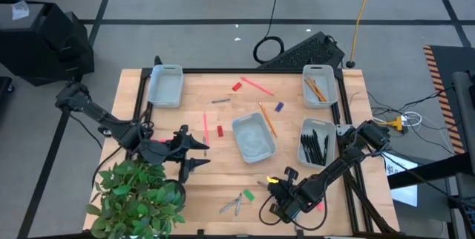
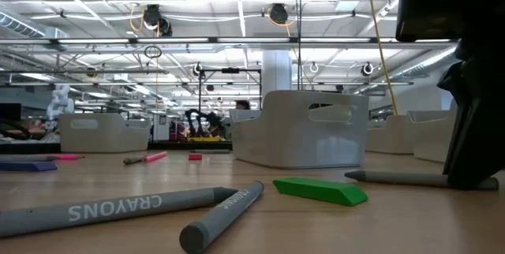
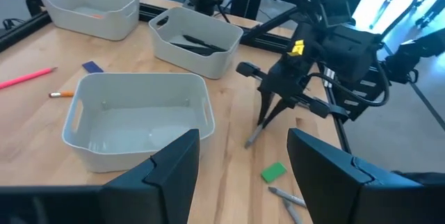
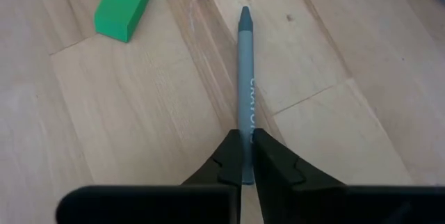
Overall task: Sort crayons/erasers/pens/pencils in bins
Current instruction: Put the gray crayon into the bottom left gray bin
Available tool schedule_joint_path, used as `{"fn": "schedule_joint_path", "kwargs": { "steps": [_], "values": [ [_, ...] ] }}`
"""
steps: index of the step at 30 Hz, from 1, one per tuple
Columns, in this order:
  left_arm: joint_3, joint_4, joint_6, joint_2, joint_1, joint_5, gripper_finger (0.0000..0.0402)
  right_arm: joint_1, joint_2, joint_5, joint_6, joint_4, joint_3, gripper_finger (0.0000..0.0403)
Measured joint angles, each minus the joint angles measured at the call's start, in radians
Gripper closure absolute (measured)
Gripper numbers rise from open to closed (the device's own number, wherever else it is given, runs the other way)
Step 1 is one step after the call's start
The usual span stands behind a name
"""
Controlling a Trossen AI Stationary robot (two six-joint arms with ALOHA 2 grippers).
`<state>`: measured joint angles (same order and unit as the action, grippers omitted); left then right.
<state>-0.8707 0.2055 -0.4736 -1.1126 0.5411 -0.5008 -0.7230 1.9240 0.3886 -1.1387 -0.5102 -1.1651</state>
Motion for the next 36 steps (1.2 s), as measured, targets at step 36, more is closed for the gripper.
{"fn": "schedule_joint_path", "kwargs": {
  "steps": [36],
  "values": [
    [0.000, 0.003, 0.034, 0.000, -0.088, 0.003, 0.0179, 0.275, -0.137, 0.112, 0.615, -0.113, -0.447, 0.0391]
  ]
}}
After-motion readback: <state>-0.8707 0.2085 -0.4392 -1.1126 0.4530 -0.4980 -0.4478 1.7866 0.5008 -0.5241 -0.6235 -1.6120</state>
